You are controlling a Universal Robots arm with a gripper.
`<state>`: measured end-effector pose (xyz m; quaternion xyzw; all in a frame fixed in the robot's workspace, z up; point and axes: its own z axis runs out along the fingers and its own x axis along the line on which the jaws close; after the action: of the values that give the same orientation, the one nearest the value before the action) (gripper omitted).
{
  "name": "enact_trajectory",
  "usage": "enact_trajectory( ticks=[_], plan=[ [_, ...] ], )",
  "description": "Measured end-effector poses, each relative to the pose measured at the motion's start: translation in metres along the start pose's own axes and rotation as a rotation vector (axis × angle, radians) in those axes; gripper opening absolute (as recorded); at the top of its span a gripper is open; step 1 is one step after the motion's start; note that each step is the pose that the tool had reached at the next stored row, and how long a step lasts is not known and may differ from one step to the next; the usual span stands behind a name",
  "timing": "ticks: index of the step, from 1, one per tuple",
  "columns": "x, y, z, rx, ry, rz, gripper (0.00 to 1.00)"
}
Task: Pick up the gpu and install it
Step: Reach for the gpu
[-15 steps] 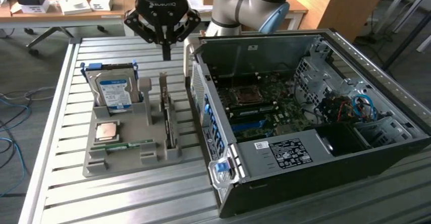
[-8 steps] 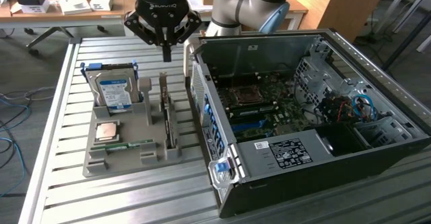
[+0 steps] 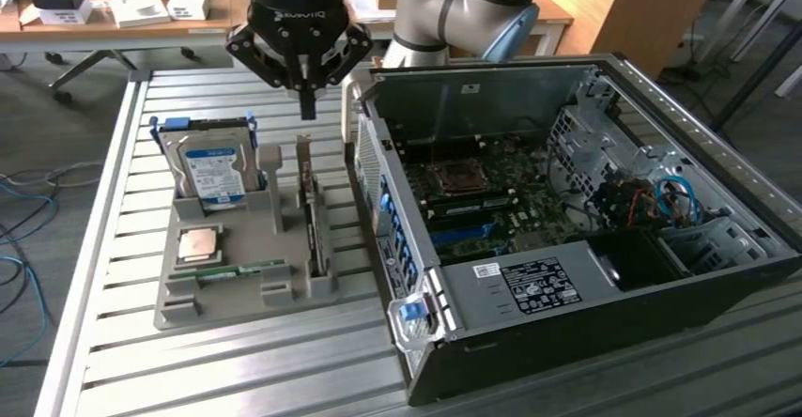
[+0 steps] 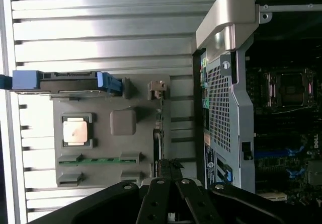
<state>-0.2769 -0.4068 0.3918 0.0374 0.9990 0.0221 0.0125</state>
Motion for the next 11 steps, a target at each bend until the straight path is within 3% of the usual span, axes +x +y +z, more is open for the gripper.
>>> enact_trajectory(
  ticks=[11],
  plan=[
    [0.0061, -0.0055, -0.0003, -0.0001, 0.0000, 0.000, 0.11]
  ],
)
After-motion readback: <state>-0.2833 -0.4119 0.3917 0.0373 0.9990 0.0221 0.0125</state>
